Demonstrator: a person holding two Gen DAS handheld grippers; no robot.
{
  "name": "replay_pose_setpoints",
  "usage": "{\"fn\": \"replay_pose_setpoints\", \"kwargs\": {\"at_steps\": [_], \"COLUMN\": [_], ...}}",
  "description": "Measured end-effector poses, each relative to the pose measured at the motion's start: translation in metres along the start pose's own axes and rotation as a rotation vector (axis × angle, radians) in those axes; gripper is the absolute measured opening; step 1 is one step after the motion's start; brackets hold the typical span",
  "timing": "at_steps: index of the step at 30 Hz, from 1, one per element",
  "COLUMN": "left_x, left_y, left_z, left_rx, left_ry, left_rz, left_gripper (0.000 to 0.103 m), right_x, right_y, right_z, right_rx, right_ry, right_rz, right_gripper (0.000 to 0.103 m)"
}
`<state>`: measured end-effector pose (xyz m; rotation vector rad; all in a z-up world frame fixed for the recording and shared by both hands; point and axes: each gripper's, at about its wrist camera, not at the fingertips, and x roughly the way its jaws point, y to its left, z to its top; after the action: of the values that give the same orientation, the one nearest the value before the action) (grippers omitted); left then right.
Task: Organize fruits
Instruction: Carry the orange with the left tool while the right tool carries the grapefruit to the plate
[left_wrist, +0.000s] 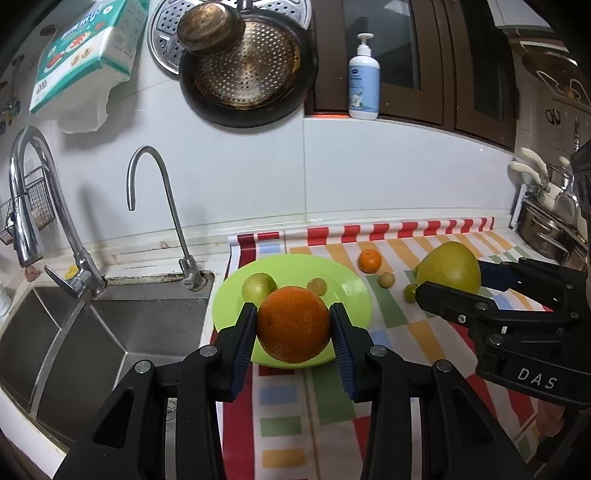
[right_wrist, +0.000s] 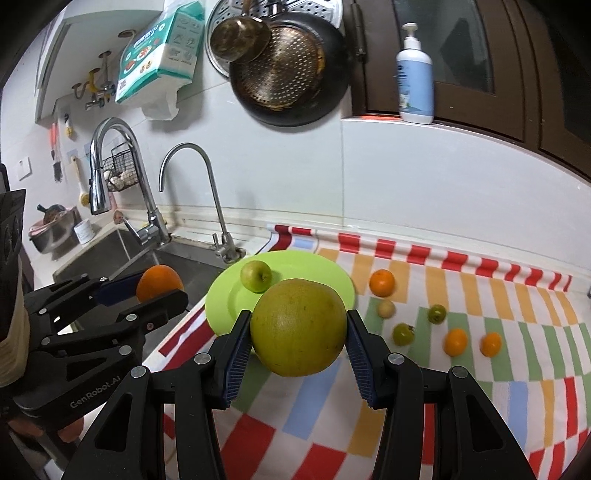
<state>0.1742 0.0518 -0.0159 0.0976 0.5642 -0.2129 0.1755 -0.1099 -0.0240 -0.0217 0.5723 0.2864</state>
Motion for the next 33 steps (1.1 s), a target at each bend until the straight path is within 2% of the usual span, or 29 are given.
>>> {"fn": "replay_pose_setpoints", "kwargs": {"at_steps": [11, 23, 33], "left_x": [0.045, 0.106, 0.142], "left_y": [0.023, 0.040, 0.044], "left_z": [0.005, -0.004, -0.011], "left_rx": [-0.020, -0.037, -0.036], "left_ry": [0.029, 0.120, 0.178], "left_rz": [0.005, 0.000, -0.013], "left_gripper": [0.040, 0.040, 0.040], "right_x": [0.052, 0.123, 0.165], "right_y": [0.003, -0.004, -0.011], "right_z": [0.017, 0.013, 0.006], "right_rx": [-0.029, -0.039, -0.025], "right_ry": [0.047, 0.145, 0.214], "right_rz": [0.038, 0.059, 0.063], "right_gripper": [0.050, 0.050, 0.050]}}
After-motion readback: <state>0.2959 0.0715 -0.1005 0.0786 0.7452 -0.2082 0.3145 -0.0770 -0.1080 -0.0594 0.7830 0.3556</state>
